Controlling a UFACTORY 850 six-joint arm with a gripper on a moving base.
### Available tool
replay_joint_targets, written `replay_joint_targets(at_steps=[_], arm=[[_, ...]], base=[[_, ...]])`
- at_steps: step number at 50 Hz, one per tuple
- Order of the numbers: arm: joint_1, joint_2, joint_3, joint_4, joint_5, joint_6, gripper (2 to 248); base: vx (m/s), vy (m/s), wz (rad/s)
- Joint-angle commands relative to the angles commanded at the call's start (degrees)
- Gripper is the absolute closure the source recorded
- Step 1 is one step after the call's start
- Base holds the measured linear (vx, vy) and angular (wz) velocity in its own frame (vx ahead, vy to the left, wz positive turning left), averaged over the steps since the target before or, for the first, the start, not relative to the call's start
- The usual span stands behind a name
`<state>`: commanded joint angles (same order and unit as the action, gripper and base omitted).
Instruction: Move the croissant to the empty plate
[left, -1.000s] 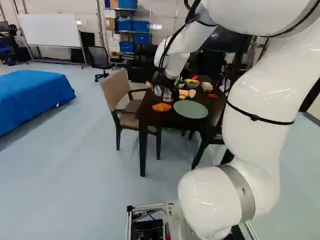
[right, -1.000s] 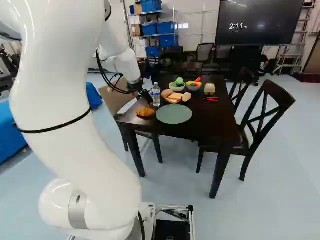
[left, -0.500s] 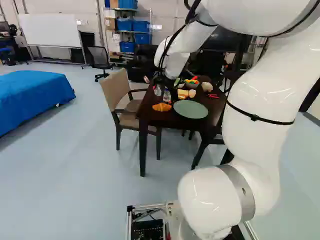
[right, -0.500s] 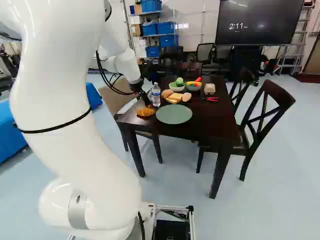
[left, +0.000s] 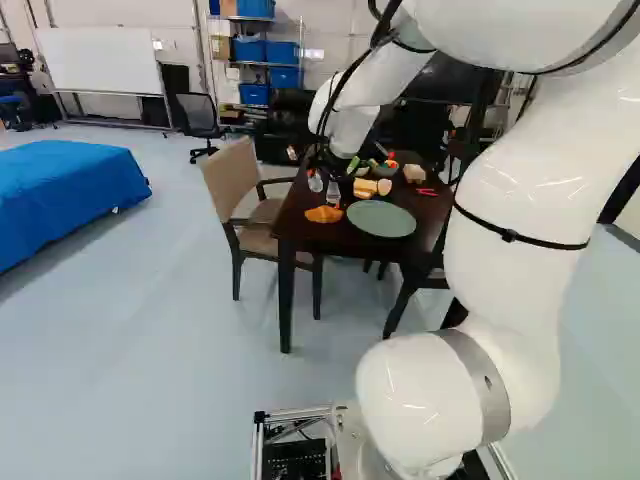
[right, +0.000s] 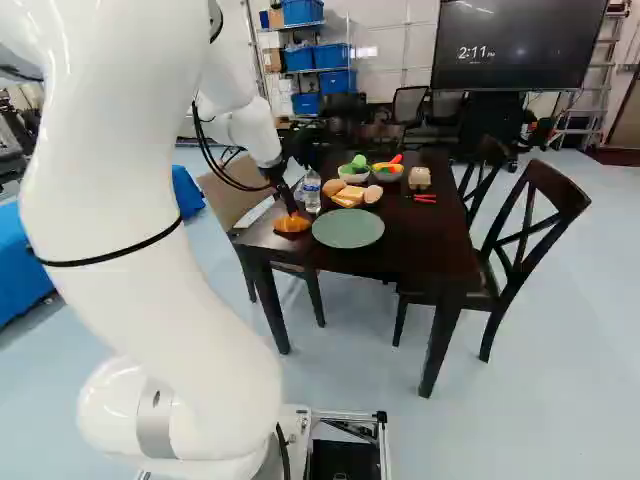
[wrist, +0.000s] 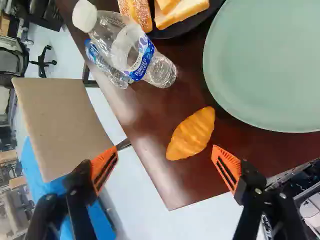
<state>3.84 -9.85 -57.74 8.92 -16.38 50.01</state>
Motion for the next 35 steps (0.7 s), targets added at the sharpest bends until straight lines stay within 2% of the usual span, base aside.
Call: replay_joint_targets(at_steps=[19,35], arm=[[-0.28,-0.43,-0.48,0.00,-1.15,0.00,3],[-0.29,-0.81,-0.92,0.00,-4.15,0.00,3]], base=[[0.000,0.000,0.000],[0.000,0.000,0.000]])
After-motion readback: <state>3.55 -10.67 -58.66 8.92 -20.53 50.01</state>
